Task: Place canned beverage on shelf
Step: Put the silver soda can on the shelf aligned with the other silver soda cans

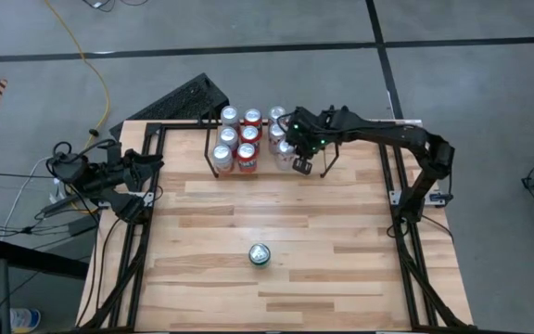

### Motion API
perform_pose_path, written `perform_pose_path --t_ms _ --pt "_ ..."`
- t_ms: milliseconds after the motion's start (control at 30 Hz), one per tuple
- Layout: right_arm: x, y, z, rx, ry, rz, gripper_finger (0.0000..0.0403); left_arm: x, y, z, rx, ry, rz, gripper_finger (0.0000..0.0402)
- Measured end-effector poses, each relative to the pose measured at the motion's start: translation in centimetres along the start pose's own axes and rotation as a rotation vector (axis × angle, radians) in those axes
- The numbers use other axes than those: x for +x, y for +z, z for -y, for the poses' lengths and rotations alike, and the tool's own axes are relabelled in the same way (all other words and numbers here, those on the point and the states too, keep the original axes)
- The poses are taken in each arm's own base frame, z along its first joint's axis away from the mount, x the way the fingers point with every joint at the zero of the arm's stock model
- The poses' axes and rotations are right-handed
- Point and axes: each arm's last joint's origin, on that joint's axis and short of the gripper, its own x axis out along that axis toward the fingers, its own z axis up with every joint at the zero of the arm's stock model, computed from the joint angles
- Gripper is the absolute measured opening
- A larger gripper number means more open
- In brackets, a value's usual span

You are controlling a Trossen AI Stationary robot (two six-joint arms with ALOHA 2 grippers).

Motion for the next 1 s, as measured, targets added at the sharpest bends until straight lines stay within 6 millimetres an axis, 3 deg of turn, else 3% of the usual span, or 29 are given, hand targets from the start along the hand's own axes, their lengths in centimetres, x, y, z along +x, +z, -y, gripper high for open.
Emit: perform_pose_path --t_ms 267,433,700,1000 --pt "-0.1 0.8 -1.2 -0.034 0.061 0.073 0.0016 0.0 0.0 0.0 0.004 0.002 -0.002 0.0247" --pt "-0.1 1.2 -0.8 -0.025 0.052 0.119 0.0008 0.0 0.0 0.0 0.003 0.002 -0.002 0.0247" --pt "-0.3 1.0 -0.5 -0.017 0.05 0.111 0.0008 0.0 0.0 0.0 -0.016 0.002 -0.002 0.0247" --pt "-0.8 0.3 -2.2 -0.053 0.098 0.044 0.0007 0.0 0.0 0.0 -0.023 0.003 -0.002 0.0247"
